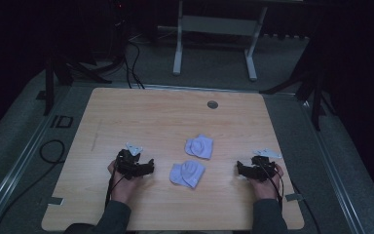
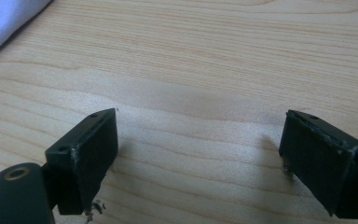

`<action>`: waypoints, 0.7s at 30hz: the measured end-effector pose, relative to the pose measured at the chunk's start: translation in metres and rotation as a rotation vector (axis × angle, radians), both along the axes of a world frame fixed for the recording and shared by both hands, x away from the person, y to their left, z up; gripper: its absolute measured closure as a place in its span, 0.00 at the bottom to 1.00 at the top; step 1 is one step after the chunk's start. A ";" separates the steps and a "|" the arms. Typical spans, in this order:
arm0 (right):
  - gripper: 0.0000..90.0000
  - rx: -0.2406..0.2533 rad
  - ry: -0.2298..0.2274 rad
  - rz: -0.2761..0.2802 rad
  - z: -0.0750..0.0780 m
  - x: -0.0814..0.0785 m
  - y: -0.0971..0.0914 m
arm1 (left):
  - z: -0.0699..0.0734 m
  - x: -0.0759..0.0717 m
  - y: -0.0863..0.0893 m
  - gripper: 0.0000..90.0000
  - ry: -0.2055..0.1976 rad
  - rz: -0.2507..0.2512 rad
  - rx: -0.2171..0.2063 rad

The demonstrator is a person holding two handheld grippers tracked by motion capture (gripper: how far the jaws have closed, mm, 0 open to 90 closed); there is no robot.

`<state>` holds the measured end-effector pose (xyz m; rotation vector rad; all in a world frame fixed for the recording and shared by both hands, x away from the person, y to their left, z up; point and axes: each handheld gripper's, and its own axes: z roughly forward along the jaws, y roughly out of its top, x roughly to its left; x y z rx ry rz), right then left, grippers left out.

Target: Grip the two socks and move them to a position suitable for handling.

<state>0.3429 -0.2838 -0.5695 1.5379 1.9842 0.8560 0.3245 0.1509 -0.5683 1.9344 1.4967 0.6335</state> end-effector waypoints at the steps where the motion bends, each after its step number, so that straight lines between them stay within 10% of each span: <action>1: 0.13 0.000 0.000 0.000 0.000 0.000 0.000 | 0.000 0.000 0.000 0.17 0.000 0.000 0.000; 11: 0.17 0.000 0.001 -0.011 0.001 -0.001 0.001 | 0.000 0.000 -0.001 0.17 -0.002 0.008 -0.001; 18: 0.43 -0.002 0.017 0.028 0.007 -0.003 0.005 | 0.000 0.000 -0.002 0.17 -0.002 0.012 -0.001; 21: 0.50 0.074 0.035 0.047 0.009 -0.004 0.003 | 0.000 0.000 -0.002 0.17 -0.002 0.015 -0.001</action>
